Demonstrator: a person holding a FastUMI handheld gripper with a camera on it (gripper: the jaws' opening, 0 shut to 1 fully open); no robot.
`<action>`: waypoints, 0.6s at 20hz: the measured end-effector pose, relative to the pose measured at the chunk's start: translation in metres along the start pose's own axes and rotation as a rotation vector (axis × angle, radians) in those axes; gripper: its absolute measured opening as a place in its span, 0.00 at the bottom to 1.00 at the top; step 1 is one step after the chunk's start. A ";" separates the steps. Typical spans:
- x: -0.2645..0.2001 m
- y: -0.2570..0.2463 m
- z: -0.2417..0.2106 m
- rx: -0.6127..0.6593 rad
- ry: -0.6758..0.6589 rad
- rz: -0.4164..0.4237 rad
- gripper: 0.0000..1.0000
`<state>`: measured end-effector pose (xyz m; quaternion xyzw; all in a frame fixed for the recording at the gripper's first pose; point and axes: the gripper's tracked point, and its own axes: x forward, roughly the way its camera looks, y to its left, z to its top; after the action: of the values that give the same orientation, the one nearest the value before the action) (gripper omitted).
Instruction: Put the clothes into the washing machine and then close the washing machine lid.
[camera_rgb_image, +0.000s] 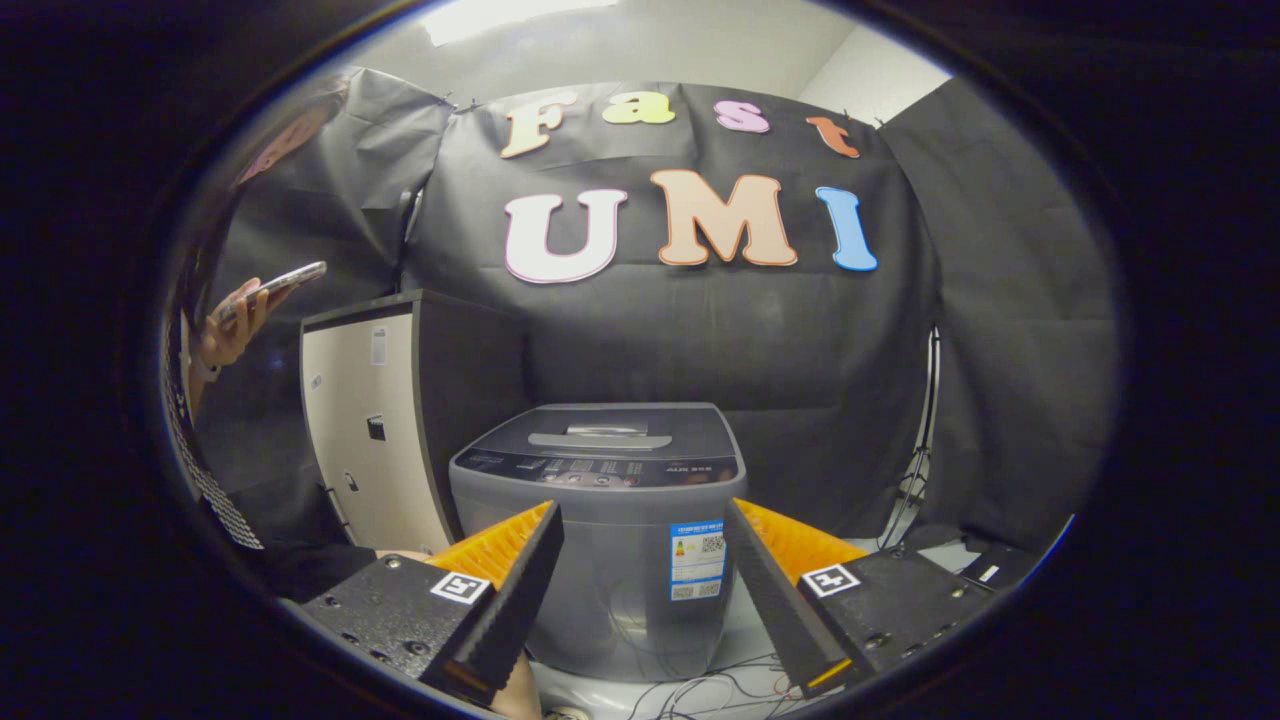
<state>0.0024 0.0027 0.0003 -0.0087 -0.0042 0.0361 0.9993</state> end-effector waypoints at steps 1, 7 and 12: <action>0.000 0.000 0.000 0.000 0.000 0.000 0.98; 0.000 0.000 0.001 0.000 0.000 0.000 0.98; 0.000 0.000 0.000 0.000 0.001 0.000 0.98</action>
<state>0.0023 0.0028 -0.0001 -0.0086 -0.0039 0.0363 0.9993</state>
